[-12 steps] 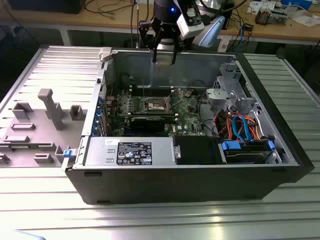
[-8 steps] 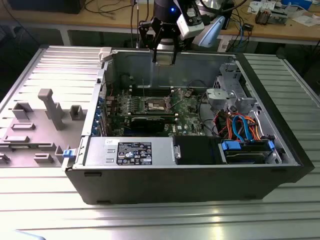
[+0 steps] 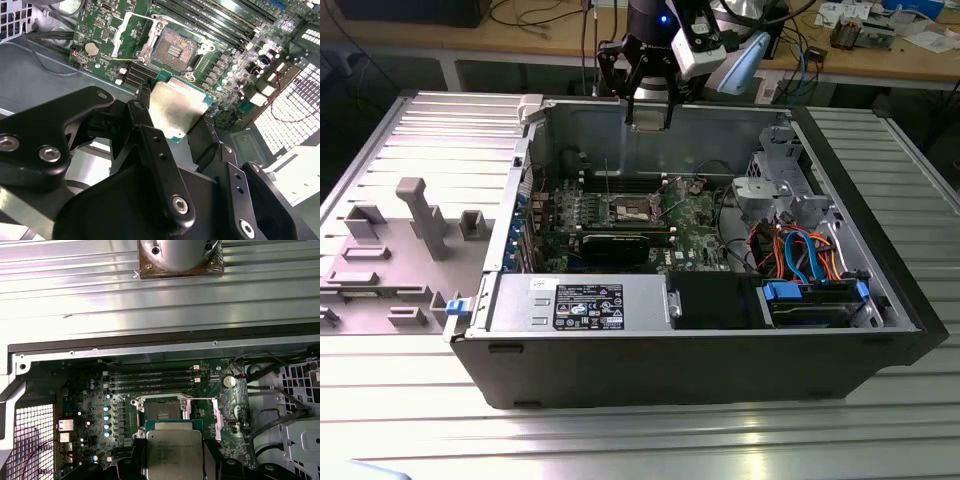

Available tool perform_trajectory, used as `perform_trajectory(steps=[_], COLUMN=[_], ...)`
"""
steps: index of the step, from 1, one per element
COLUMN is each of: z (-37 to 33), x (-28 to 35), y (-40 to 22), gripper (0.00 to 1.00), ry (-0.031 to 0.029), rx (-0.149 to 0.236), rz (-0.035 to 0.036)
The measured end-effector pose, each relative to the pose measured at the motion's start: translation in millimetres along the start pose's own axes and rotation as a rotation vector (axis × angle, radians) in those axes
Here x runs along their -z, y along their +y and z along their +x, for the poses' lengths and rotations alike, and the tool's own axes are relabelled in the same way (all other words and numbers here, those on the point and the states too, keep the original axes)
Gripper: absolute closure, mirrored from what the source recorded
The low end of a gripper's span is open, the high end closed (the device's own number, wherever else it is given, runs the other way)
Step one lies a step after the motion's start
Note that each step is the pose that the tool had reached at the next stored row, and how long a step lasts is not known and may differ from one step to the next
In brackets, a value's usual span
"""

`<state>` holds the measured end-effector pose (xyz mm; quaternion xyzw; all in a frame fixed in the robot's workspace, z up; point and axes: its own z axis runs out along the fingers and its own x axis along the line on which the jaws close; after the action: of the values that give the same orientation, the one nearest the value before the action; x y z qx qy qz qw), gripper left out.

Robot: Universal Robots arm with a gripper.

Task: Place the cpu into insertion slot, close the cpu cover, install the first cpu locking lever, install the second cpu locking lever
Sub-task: 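Place the cpu into insertion slot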

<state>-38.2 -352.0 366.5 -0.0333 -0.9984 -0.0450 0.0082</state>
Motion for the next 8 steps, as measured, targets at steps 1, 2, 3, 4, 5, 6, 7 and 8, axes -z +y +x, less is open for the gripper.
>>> perform_trajectory(steps=[1,2,3,4,5,6,7,8], z=[0.0,0.0,0.0,0.0,0.0,0.0,0.0,0.0], x=[0.0,0.0,0.0,0.0,0.0,0.0,0.0,0.0], y=[0.0,0.0,0.0,0.0,0.0,0.0,0.0,0.0], gripper=[0.46,0.46,0.46,0.46,0.46,0.46,0.46,0.46], ry=[0.0000,0.0000,0.0000,0.0000,0.0000,0.0000,0.0000,0.0000], rx=[0.000,0.000,0.000,0.000,0.000,0.000,-0.001,-0.001], rz=[0.0000,0.0000,0.0000,0.0000,0.0000,0.0000,0.0000,0.0000])
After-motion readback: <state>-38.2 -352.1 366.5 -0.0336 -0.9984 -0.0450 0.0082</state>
